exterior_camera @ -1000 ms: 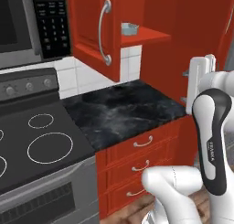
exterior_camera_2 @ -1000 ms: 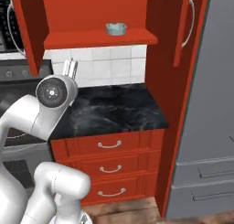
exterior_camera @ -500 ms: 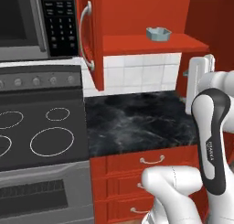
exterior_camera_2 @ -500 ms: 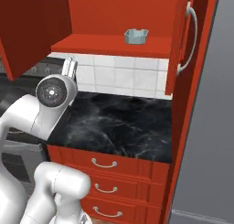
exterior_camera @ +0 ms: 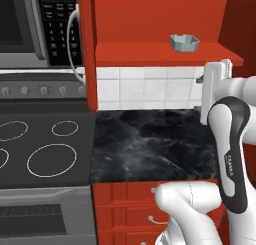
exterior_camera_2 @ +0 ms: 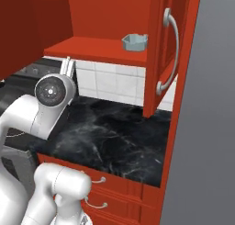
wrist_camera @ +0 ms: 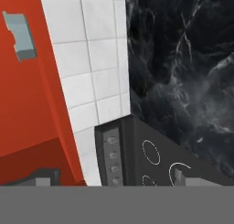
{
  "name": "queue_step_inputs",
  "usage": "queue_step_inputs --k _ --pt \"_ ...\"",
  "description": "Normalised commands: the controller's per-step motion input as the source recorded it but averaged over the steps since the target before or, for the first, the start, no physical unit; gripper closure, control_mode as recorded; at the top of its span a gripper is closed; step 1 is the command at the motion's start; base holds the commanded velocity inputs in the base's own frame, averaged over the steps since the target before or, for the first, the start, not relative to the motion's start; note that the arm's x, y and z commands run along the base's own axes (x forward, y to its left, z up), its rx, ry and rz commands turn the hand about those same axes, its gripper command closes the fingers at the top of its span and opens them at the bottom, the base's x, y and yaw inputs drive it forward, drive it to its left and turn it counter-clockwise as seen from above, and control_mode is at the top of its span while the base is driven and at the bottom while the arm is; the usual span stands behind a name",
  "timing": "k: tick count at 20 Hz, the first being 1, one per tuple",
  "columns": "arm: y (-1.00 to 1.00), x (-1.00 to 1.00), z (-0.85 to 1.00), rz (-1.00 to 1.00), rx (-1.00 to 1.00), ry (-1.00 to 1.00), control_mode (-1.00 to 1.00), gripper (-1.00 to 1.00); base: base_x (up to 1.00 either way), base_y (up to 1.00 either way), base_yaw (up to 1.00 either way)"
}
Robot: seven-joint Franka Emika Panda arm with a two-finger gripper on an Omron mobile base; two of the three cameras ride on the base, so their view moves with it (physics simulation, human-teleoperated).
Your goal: Retrieve the tupperware and aluminum foil from the cabinet and place them on the dining counter near the plate with carrot and bell pepper to prepare for storing leftovers.
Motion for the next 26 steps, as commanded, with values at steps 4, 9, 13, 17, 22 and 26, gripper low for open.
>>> queue_step_inputs --k 4,9,13,17,22,26 --pt "0.0 0.0 0.0 0.0 0.0 0.0 1.0 -1.0 0.66 -0.06 -0.04" --pt "0.0 0.0 0.0 0.0 0.0 0.0 1.0 -1.0 0.61 -0.01 -0.19" --pt "0.0 0.16 0.05 -0.13 -0.04 0.0 -1.0 -1.0 0.22 0.0 -0.14" --pt "0.0 0.22 0.69 -0.15 -0.08 0.05 -1.0 -1.0 0.0 0.0 0.0" --pt "-0.1 0.41 0.8 -0.05 -0.02 0.13 -1.0 -1.0 0.0 0.0 0.0" --pt "-0.43 0.28 0.3 0.0 0.0 0.16 -1.0 -1.0 0.0 0.0 0.0"
